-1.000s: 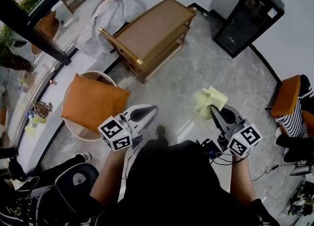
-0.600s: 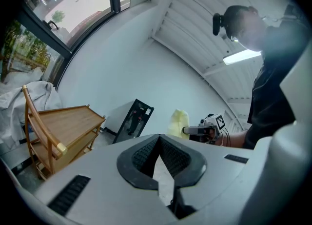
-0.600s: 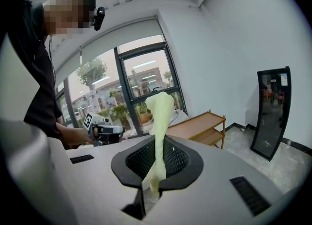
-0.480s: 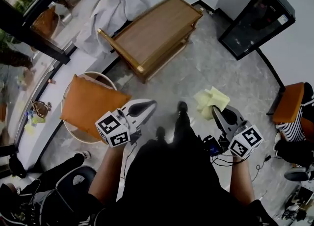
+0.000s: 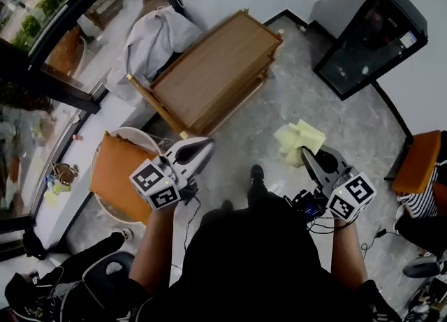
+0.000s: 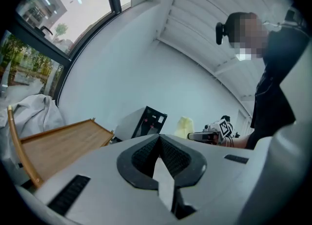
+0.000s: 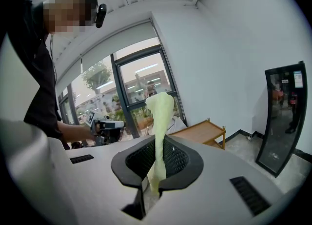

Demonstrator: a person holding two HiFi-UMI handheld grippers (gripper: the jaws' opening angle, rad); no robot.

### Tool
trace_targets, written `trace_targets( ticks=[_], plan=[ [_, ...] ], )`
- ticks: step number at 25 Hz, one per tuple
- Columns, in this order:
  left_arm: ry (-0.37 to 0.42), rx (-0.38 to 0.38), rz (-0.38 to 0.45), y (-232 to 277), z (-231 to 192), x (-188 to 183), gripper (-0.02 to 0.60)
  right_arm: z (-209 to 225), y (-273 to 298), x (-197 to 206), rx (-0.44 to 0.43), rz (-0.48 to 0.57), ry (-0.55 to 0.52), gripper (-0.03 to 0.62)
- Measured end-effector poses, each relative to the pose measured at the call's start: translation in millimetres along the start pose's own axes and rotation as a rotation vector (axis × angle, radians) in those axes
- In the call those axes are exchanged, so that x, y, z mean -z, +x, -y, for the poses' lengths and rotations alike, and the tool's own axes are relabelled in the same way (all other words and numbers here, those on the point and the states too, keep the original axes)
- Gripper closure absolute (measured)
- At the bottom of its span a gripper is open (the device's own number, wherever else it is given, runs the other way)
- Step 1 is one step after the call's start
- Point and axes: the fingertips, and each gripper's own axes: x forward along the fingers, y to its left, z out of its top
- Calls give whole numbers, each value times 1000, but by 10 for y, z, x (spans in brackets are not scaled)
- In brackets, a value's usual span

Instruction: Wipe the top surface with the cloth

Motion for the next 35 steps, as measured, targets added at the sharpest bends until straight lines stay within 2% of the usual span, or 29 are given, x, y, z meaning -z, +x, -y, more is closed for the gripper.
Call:
trace_targets(
  ticks=[5,13,20,25,30,35],
  plan=[
    [10,-62,38,444,-136,-301,574,565,95,-279,-41,4,-22,562],
    [-21,-132,28,706,-292,-307,572,995,523,-484,-100,-4,-23,562],
    [-73,-199,47,689,-710,-366,572,1091,1004,-652,-130,-29,-90,562],
    [-85,-183,61,830,-1203,-521,574,1248,1493,-895,-117,-37,-97,562],
    [-143,-152,101,987,-1521,-682,572,1340,2028,-1091,-137,-90,-111,562],
    [-153,-195,137,852,-1855,-835,572,1129,2735,-1203,-240,-146,-138,562]
  ],
)
